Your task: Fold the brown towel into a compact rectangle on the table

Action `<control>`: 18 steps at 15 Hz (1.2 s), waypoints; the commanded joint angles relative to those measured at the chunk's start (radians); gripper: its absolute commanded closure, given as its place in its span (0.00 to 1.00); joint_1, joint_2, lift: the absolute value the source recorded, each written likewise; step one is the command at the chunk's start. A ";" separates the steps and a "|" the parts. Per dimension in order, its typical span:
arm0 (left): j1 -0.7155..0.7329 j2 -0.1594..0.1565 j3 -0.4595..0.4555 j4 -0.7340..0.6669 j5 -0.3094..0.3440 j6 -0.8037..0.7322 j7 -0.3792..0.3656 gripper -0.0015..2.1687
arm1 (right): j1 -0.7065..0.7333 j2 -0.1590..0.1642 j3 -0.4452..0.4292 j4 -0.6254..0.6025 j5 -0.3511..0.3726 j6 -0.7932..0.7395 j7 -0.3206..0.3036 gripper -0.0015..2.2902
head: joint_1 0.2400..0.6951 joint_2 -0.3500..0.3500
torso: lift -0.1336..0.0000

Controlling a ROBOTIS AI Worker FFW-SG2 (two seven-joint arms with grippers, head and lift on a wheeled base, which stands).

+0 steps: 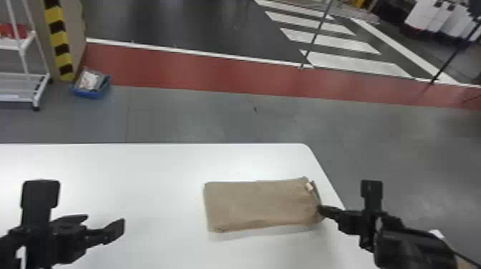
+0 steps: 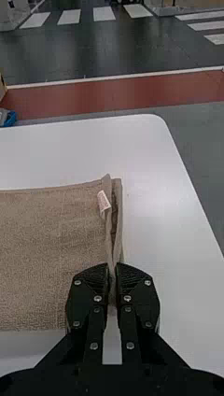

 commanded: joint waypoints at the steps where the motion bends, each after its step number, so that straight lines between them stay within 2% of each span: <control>1: 0.000 0.000 0.003 -0.003 -0.001 0.000 0.000 0.04 | 0.041 0.023 -0.059 -0.143 -0.068 0.081 0.043 0.65 | 1.00 0.00 | 1.00; 5: 0.002 0.000 0.020 -0.015 -0.001 0.010 -0.002 0.04 | 0.080 0.102 -0.138 -0.457 -0.100 0.311 0.148 0.65 | 1.00 0.00 | 1.00; 7: 0.000 0.000 0.024 -0.017 -0.001 0.016 -0.002 0.04 | 0.103 0.138 -0.115 -0.603 -0.115 0.400 0.161 0.65 | 1.00 0.00 | 1.00; 9: 0.000 0.000 0.028 -0.020 0.001 0.016 -0.002 0.04 | 0.104 0.172 -0.059 -0.689 -0.115 0.455 0.163 0.65 | 1.00 0.00 | 1.00; 10: 0.000 0.000 0.028 -0.020 0.001 0.016 -0.002 0.04 | 0.112 0.177 -0.026 -0.694 -0.100 0.449 0.163 0.65 | 1.00 0.00 | 1.00; 12: 0.000 0.000 0.029 -0.020 -0.001 0.016 -0.002 0.04 | 0.112 0.175 -0.026 -0.681 -0.089 0.440 0.161 0.65 | 1.00 0.00 | 1.00; 14: -0.008 0.002 0.029 -0.015 -0.001 0.016 -0.002 0.04 | 0.112 0.171 -0.045 -0.668 -0.088 0.428 0.161 0.65 | 1.00 0.03 | 1.00; 18: -0.023 0.002 0.015 -0.005 -0.014 0.016 -0.002 0.04 | 0.132 0.160 -0.111 -0.643 -0.086 0.379 0.166 0.65 | 1.00 0.00 | 1.00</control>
